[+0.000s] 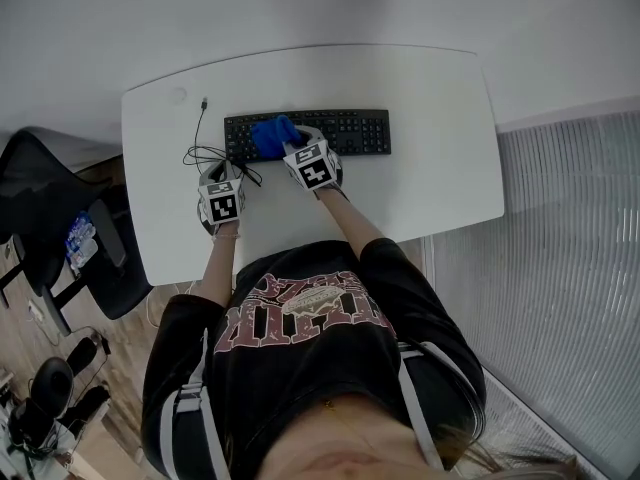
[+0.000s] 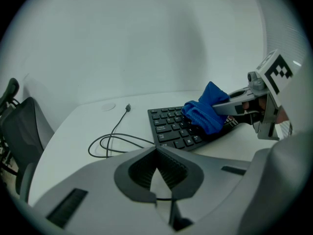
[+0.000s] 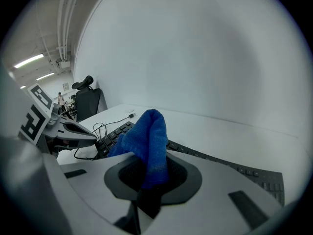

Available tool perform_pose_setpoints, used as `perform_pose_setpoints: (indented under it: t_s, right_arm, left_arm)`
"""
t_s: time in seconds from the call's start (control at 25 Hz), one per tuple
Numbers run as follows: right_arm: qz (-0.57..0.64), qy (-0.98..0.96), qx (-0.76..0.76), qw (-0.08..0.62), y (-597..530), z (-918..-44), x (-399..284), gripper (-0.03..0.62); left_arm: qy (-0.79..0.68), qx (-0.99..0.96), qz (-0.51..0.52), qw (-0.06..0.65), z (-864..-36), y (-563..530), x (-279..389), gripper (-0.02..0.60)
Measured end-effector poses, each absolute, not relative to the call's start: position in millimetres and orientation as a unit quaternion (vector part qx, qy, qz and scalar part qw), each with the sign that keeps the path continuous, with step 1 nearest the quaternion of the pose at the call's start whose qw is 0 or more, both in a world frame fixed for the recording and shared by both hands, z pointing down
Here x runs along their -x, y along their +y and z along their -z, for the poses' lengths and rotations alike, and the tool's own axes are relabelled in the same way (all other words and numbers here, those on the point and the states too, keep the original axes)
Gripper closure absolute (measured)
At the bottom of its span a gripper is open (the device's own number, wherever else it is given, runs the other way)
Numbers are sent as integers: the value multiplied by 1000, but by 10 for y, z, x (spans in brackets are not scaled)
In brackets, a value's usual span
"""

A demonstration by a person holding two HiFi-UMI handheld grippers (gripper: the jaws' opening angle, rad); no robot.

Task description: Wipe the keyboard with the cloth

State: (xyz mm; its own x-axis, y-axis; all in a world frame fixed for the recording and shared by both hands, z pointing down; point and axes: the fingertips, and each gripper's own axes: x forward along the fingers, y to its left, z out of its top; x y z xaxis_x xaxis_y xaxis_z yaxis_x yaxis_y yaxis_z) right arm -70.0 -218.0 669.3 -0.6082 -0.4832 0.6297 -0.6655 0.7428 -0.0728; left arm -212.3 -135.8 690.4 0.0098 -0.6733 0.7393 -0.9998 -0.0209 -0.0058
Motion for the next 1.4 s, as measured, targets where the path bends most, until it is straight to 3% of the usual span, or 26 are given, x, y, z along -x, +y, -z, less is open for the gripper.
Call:
perform_pose_setpoints:
  t_s: [1.4]
  right_arm:
    - [-160,-836,-425,307,-2396,-6788,-643,530]
  left_arm:
    - [-643,-644,-301,286,-6956,-1329,2109,551]
